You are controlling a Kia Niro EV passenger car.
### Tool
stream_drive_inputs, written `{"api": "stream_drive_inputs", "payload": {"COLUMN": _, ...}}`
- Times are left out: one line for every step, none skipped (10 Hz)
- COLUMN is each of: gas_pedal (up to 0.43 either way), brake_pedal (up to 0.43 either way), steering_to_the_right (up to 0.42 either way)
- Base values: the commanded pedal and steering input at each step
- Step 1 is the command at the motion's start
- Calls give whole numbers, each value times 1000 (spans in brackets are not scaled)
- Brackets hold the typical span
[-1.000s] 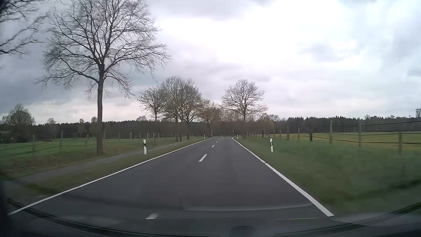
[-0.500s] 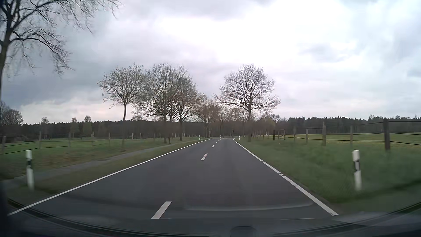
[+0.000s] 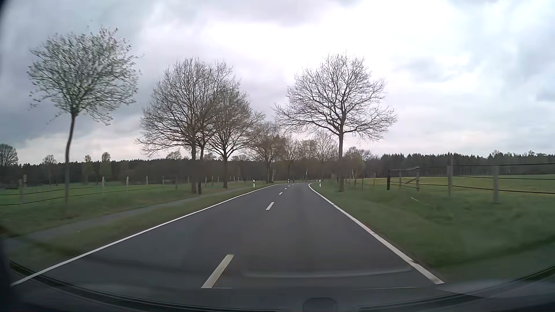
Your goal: Follow the waypoints while adhering to traffic rules and regulations
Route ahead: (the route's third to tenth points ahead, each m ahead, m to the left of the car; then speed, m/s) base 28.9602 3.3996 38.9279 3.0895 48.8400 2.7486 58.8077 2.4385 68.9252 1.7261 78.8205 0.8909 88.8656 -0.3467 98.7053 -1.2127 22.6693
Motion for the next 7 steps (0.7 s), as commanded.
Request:
{"api": "stream_drive_inputs", "payload": {"gas_pedal": 98, "brake_pedal": 0, "steering_to_the_right": -1}}
{"api": "stream_drive_inputs", "payload": {"gas_pedal": 98, "brake_pedal": 0, "steering_to_the_right": -1}}
{"api": "stream_drive_inputs", "payload": {"gas_pedal": 110, "brake_pedal": 6, "steering_to_the_right": -2}}
{"api": "stream_drive_inputs", "payload": {"gas_pedal": 110, "brake_pedal": 0, "steering_to_the_right": -2}}
{"api": "stream_drive_inputs", "payload": {"gas_pedal": 110, "brake_pedal": 0, "steering_to_the_right": -2}}
{"api": "stream_drive_inputs", "payload": {"gas_pedal": 110, "brake_pedal": 0, "steering_to_the_right": -2}}
{"api": "stream_drive_inputs", "payload": {"gas_pedal": 110, "brake_pedal": 0, "steering_to_the_right": -1}}
